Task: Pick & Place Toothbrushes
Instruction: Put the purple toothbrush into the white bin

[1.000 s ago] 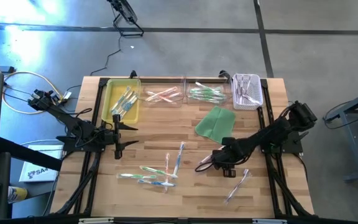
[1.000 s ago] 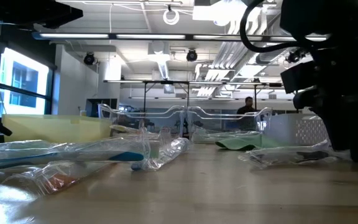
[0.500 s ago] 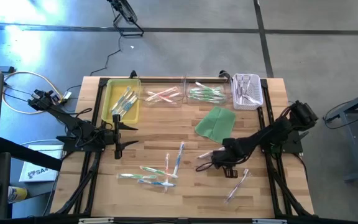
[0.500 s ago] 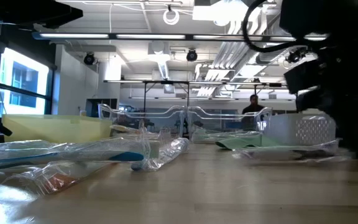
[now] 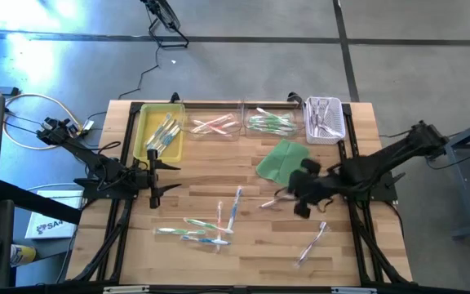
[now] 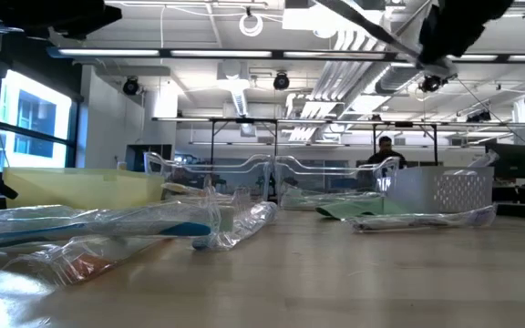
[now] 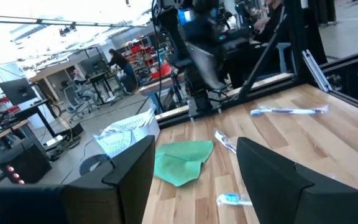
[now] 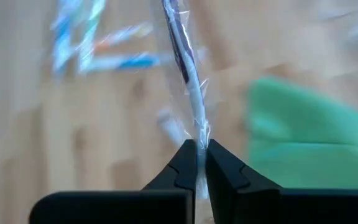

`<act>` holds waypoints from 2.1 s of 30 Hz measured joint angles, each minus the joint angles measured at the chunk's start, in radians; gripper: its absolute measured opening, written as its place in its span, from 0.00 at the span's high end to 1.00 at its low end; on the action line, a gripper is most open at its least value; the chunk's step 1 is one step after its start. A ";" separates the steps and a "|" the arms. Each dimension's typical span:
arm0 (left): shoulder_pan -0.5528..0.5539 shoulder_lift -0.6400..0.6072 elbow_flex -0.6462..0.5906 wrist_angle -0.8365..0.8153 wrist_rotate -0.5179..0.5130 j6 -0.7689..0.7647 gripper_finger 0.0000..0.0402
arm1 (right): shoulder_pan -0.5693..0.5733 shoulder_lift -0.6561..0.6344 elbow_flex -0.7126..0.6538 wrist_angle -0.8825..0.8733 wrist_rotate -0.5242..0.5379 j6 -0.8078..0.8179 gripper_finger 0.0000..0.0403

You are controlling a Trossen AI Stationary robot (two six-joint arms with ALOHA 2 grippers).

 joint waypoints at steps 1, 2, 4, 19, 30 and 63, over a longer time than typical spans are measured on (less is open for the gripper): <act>0.000 0.000 0.000 0.000 0.000 0.000 0.45 | -0.002 -0.031 0.000 -0.026 0.061 0.017 0.98; 0.000 0.000 0.000 0.000 0.000 0.000 0.45 | -0.003 -0.056 0.000 -0.043 0.124 0.036 0.98; 0.000 0.000 0.000 0.001 -0.003 0.000 0.45 | -0.003 -0.098 0.000 -0.071 0.237 0.069 0.98; 0.000 0.000 0.000 0.064 -0.006 0.079 0.45 | -0.201 -0.120 -0.010 -0.297 0.592 0.547 0.98; 0.000 0.000 0.000 0.059 -0.006 0.114 0.45 | -0.412 -0.114 -0.130 -0.234 0.598 0.677 0.98; 0.000 0.000 0.000 0.036 -0.003 0.166 0.45 | -0.883 0.167 -0.309 0.264 0.542 0.511 0.98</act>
